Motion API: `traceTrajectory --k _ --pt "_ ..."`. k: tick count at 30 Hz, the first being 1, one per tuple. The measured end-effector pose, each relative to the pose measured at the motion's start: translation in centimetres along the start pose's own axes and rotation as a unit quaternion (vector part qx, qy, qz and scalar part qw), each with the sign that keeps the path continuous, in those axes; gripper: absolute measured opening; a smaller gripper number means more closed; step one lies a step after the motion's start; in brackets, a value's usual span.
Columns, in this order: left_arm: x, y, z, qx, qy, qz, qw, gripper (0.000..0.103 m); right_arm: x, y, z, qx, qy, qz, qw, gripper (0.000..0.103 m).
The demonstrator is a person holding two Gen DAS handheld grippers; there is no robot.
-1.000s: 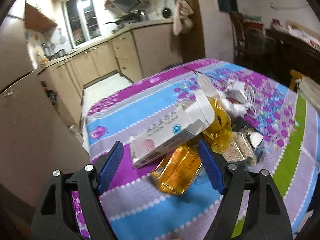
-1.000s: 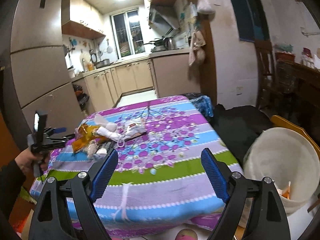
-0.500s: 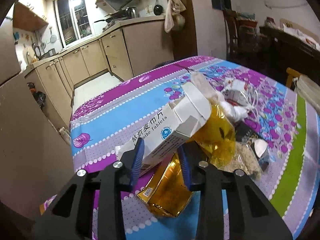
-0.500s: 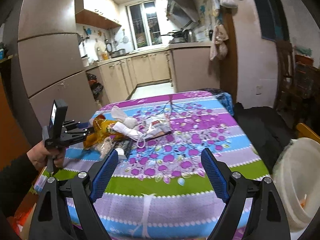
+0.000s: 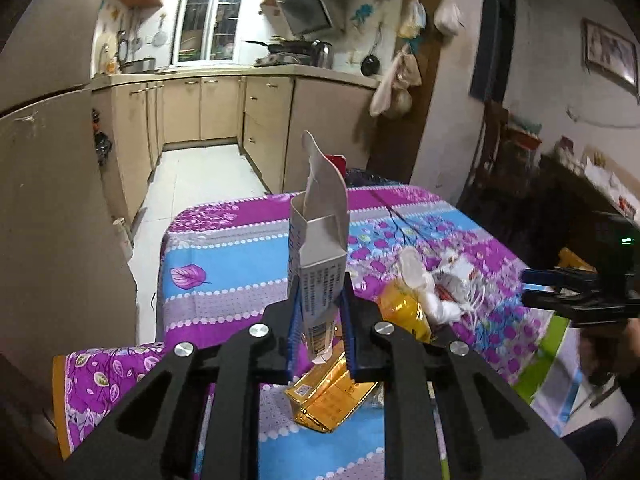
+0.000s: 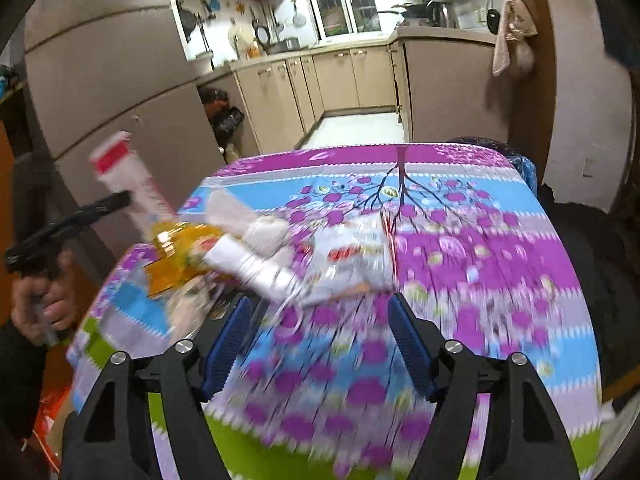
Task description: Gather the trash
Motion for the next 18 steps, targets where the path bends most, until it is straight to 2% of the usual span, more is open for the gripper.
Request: traceTrajectory --k 8,12,16,18 --pt "0.6 -0.3 -1.1 -0.011 0.003 -0.041 0.9991 0.016 2.1 1.5 7.3 -0.012 -0.067 -0.009 0.998 0.079" --pt "0.2 0.3 -0.7 -0.019 -0.003 -0.047 0.9987 0.016 1.8 1.6 8.8 -0.026 -0.082 -0.016 0.996 0.078" --pt "-0.4 0.7 -0.4 -0.019 -0.007 -0.048 0.9986 0.016 1.9 1.9 9.2 -0.038 -0.083 -0.015 0.996 0.058" --pt "-0.7 0.9 -0.2 -0.013 -0.007 -0.049 0.9987 0.016 2.0 2.0 8.9 -0.049 -0.079 -0.017 0.996 0.054"
Point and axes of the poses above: each gripper's, at about its wrist camera, not at the fingertips, and z roughly the way its jaws point, y to its right, x to its top, the point moved 9 cm from there along z, roughly the way its jaws point, and after that the axes turned 7 degrees about -z, right-handed, at the moved point
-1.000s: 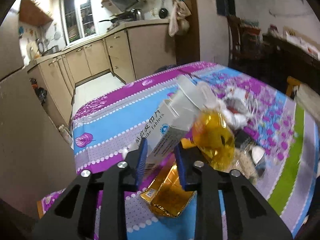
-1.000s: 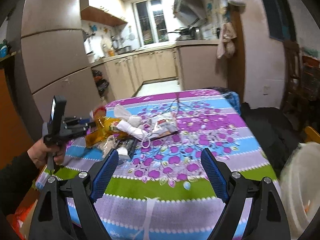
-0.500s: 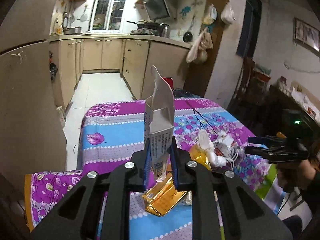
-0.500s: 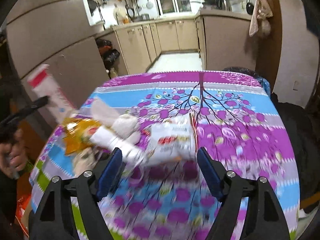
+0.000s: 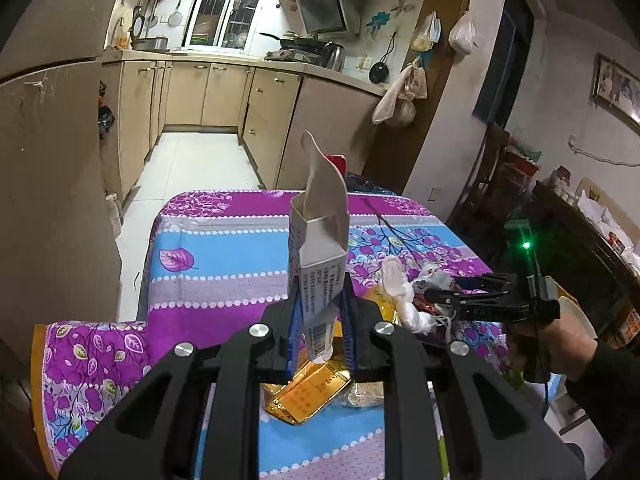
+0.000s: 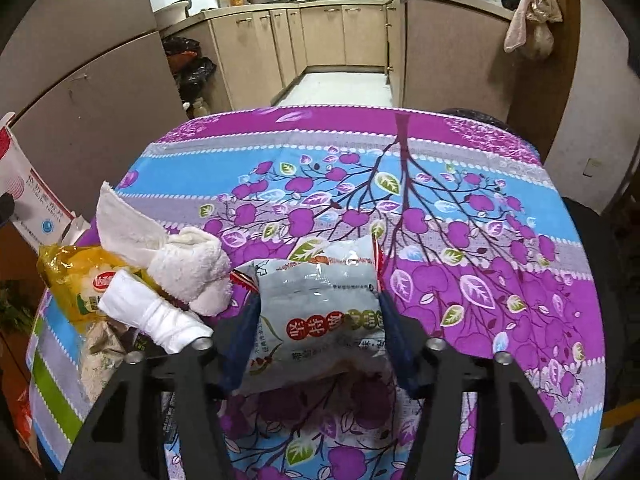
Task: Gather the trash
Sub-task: 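Grasp the white snack bag with the right tool and lift it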
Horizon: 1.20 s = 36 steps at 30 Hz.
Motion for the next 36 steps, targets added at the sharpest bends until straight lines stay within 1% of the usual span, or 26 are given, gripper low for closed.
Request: traceTrajectory --k 1,2,5,8,11,14,16,21,24,27,29,32,36 --pt "-0.1 0.0 0.1 0.003 0.000 -0.003 1.0000 0.016 0.0 0.0 -0.4 -0.007 0.006 -0.001 1.000 0.051" --pt "-0.1 -0.2 0.1 0.004 0.000 -0.008 1.0000 0.016 -0.2 -0.1 -0.8 -0.012 0.012 -0.001 1.000 0.051" --pt "-0.2 -0.3 -0.6 0.012 0.008 -0.013 0.9998 0.016 0.0 0.2 -2.9 -0.026 0.048 0.014 0.998 0.050" --pt "0.1 0.1 -1.9 0.019 0.020 -0.015 0.9995 0.016 0.0 0.1 -6.3 -0.037 0.095 0.029 0.994 0.050" --pt "0.5 0.7 -3.3 0.030 0.030 -0.013 0.9990 0.016 -0.1 -0.8 -9.2 -0.045 0.130 0.031 0.990 0.050" --pt "0.5 2.3 -5.3 0.037 0.040 -0.004 0.9985 0.016 -0.6 -2.4 -13.4 -0.053 0.177 0.033 0.982 0.050" --pt "0.1 3.5 -6.5 0.041 0.044 0.006 0.9982 0.016 -1.0 -3.4 -15.7 -0.058 0.200 0.029 0.978 0.050" --pt "-1.2 7.0 -8.8 0.027 0.038 0.013 0.9988 0.016 -2.3 -6.4 -22.0 -0.081 0.258 0.016 0.963 0.050" --pt "-2.0 9.3 -9.3 0.017 0.030 0.019 0.9992 0.016 -3.2 -7.8 -25.7 -0.097 0.289 0.017 0.952 0.050" --pt "-2.8 11.3 -9.5 0.006 0.021 0.024 0.9995 0.016 -4.5 -8.6 -28.8 -0.119 0.309 0.017 0.943 0.050" --pt "-3.3 13.1 -9.7 -0.004 0.016 0.031 0.9994 0.016 -5.4 -8.9 -30.4 -0.129 0.316 0.012 0.940 0.050" --pt "-3.9 15.2 -10.2 -0.014 0.015 0.044 0.9988 0.016 -6.9 -8.8 -32.4 -0.145 0.321 0.011 0.936 0.050" --pt "-4.2 17.4 -10.8 -0.023 0.015 0.054 0.9982 0.016 -8.1 -7.9 -34.5 -0.155 0.327 0.020 0.932 0.050"
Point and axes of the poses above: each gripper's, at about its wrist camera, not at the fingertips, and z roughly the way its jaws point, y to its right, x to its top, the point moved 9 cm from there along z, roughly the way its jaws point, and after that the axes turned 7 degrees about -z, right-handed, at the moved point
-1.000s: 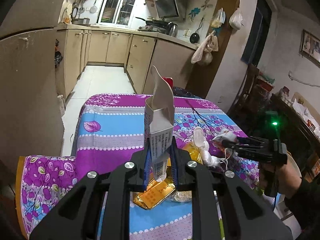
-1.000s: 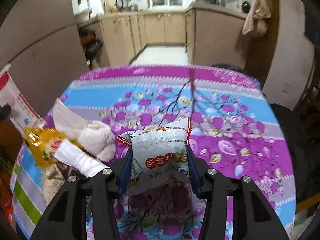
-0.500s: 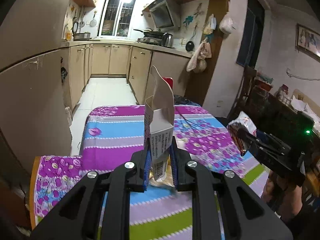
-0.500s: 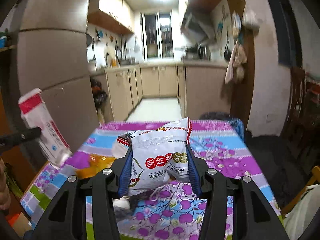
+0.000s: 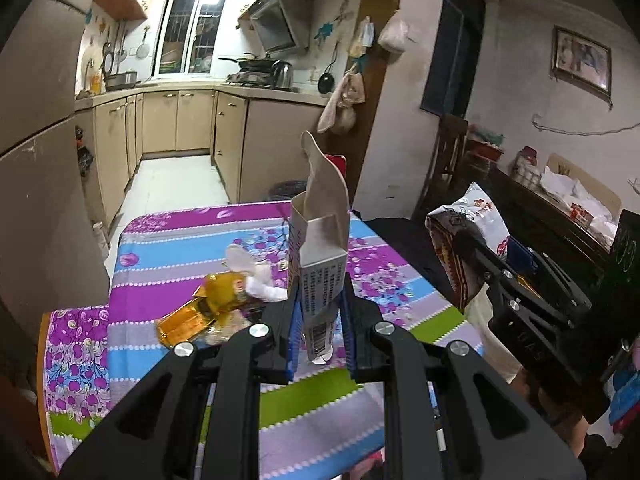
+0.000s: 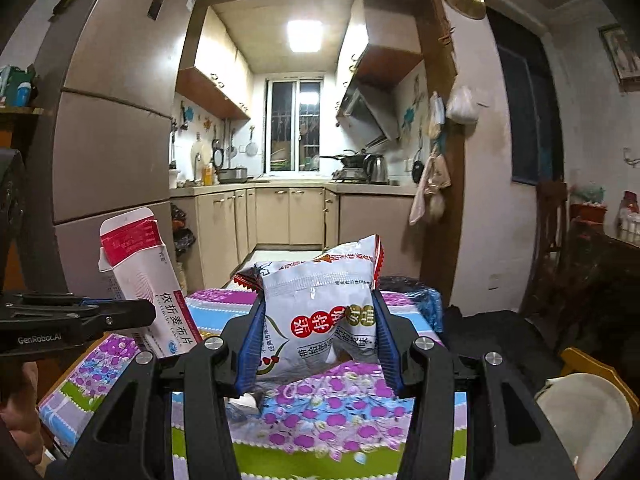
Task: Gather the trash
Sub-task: 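Grasp the white snack bag with the right tool and lift it, then carry the medicine box and snack bag over the white bucket with both tools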
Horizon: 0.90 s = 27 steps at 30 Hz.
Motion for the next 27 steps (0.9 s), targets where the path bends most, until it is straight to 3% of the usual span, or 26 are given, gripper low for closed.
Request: traceTrajectory --k 13,21,27 --pt "-0.7 5.5 0.5 -0.036 -0.014 0.029 0.9988 0.016 0.0 5.7 -5.0 -0.051 0.007 0.016 0.999 0.050" --pt "-1.5 11.2 2.3 -0.072 -0.025 0.061 0.9952 0.016 -0.8 12.8 -7.2 -0.105 -0.009 0.034 0.994 0.050" --pt "-2.6 17.8 4.9 -0.122 -0.049 0.094 0.9868 0.016 -2.7 19.9 -9.9 -0.156 -0.039 0.048 0.986 0.050"
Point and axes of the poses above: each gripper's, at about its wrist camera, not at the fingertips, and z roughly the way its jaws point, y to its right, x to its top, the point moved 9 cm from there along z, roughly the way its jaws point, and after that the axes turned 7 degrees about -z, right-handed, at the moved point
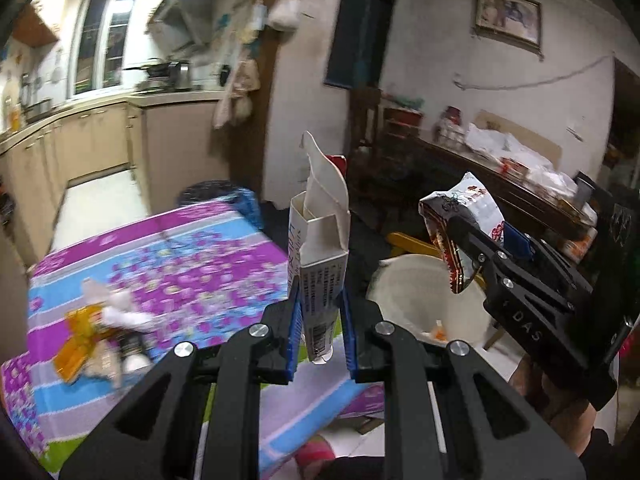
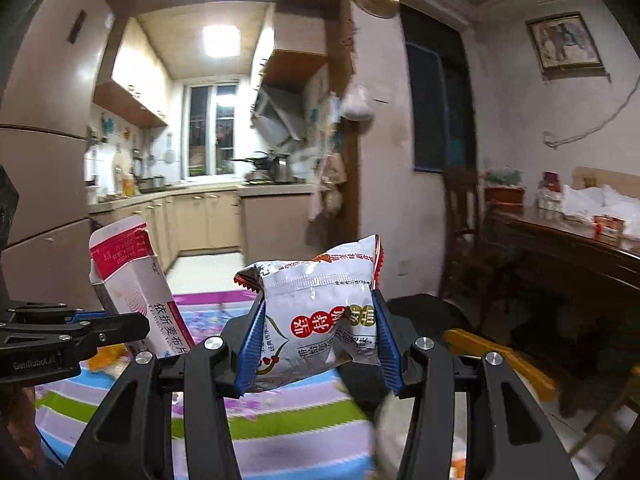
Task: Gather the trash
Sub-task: 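Carry the medicine box and snack bag over the white bucket with both tools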
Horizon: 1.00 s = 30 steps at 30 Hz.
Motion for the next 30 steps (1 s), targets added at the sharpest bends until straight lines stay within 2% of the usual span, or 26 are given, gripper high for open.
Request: traceTrajectory --k 8,12,14,18,22,30 --pt "0.9 8.9 5.3 -0.089 -0.031 0.030 0.9951 0.016 -3.1 11.4 0.9 -0.054 -0.074 0.030 0.995 0.051" --pt "1.3 12.7 8.7 -0.130 -0.059 0.028 0.9894 0.016 -5.1 16.4 2.7 -0.057 -0.122 0.055 0.989 0.051" --pt "1.1 14.0 10.4 -0.138 -0.075 0.029 0.9872 0.016 -6.4 18.5 3.9 -0.054 -0.149 0.073 0.985 0.051" --pt "0.0 15.9 15.6 -0.128 -0.130 0.032 0.9826 0.016 -9.0 21.5 6.4 -0.046 -0.193 0.106 0.974 0.051" --pt "-2.0 16.3 20.3 -0.110 -0.186 0.026 0.9761 0.016 -11.6 23.4 8.7 -0.045 -0.225 0.118 0.966 0.051" --pt "-6.1 15.7 25.3 -0.079 -0.255 0.025 0.9634 0.016 -16.1 23.0 11.3 -0.043 -0.266 0.125 0.955 0.050"
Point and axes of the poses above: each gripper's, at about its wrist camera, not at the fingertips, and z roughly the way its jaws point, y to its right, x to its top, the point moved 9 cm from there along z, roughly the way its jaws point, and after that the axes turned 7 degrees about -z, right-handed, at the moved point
